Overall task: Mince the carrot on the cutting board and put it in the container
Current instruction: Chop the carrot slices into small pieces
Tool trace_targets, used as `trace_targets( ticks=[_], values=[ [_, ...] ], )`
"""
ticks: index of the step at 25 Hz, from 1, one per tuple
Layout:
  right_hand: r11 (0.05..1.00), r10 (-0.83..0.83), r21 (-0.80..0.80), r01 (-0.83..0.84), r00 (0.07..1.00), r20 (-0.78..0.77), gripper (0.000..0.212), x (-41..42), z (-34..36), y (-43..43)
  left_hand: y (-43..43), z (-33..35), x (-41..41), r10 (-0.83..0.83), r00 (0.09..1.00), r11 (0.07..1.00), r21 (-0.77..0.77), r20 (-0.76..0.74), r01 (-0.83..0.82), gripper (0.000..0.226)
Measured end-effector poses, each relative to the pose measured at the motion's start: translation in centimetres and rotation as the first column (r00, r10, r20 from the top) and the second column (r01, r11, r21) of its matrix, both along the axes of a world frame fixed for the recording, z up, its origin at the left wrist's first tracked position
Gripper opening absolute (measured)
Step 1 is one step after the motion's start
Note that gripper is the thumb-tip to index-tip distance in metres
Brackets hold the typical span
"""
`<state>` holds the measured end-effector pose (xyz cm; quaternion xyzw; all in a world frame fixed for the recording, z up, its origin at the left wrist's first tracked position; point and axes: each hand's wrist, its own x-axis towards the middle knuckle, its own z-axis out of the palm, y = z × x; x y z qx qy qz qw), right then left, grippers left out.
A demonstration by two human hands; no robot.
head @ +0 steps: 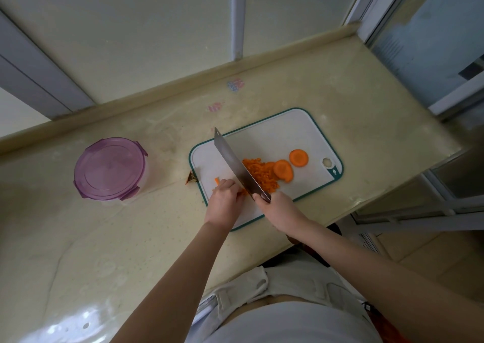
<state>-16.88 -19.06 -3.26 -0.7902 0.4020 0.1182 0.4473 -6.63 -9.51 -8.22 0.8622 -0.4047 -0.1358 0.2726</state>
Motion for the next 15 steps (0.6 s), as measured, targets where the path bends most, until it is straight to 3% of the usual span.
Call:
trace_targets(
  ticks=[8,15],
  values=[
    [0.994,0.034,-0.104,-0.031,0.999,0.025,0.049,0.7,-0.7,0.9,0.1,-0.2,-0.1,0.008,1.0,0.997,-0.075,-0.02,-0.01,0.002],
    [1.0,0.008,-0.01,-0.008,1.0,0.029,0.041,0.7,-0.7,-0.7,0.3,0.4,0.0,-0.056,0.998,0.997,-0.057,0.018,0.057,0.012]
  ],
)
